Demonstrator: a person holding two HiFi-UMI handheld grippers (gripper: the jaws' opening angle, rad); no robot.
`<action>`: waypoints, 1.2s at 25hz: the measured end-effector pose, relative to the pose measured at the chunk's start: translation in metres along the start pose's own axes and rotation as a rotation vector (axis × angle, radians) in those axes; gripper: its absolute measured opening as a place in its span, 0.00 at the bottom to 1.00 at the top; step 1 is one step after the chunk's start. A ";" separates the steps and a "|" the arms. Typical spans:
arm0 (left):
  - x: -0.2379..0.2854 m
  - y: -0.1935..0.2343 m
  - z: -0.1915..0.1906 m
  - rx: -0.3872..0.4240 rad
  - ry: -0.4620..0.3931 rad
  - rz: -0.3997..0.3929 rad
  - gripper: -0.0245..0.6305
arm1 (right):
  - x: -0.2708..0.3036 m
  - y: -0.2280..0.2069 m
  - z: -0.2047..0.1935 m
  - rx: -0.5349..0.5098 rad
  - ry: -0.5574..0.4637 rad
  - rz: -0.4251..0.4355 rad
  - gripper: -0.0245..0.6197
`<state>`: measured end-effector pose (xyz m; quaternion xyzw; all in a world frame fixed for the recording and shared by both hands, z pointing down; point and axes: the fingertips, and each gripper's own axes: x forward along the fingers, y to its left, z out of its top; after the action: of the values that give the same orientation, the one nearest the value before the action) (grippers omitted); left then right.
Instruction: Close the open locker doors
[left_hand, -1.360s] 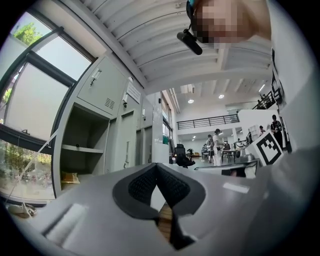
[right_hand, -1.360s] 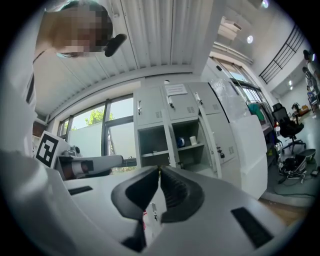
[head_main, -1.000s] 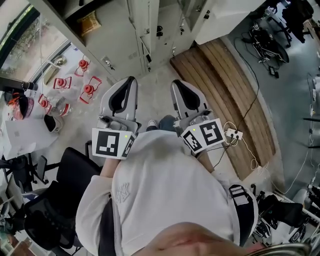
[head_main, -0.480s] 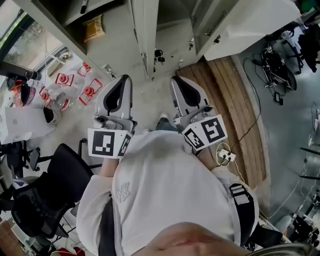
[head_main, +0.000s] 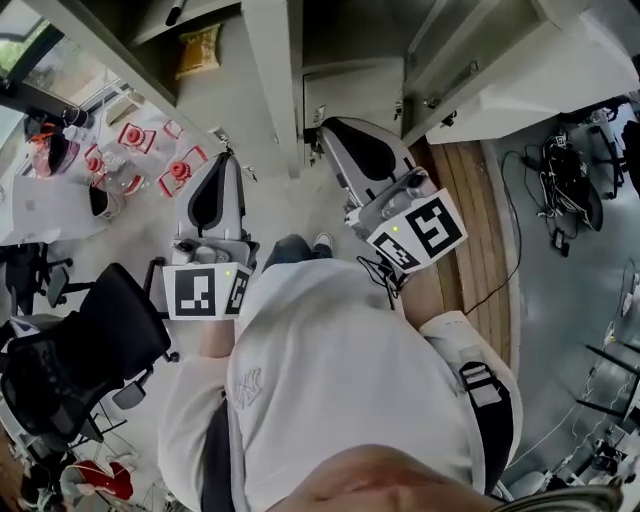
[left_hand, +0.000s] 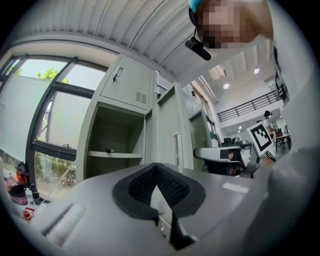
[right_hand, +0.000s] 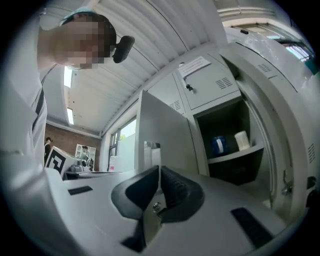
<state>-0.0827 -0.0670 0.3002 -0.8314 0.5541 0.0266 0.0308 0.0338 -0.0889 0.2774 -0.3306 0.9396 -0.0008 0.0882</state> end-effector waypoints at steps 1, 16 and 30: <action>0.001 0.004 0.000 0.002 -0.001 0.017 0.01 | 0.005 0.001 -0.001 0.009 0.000 0.023 0.07; 0.009 0.059 0.005 0.030 -0.010 0.071 0.01 | 0.059 0.041 -0.012 0.112 -0.008 0.257 0.14; -0.024 0.145 0.016 0.045 -0.023 0.180 0.01 | 0.174 0.088 -0.032 0.019 0.031 0.357 0.09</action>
<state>-0.2260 -0.0998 0.2826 -0.7770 0.6267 0.0261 0.0533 -0.1600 -0.1299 0.2749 -0.1578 0.9846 0.0011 0.0756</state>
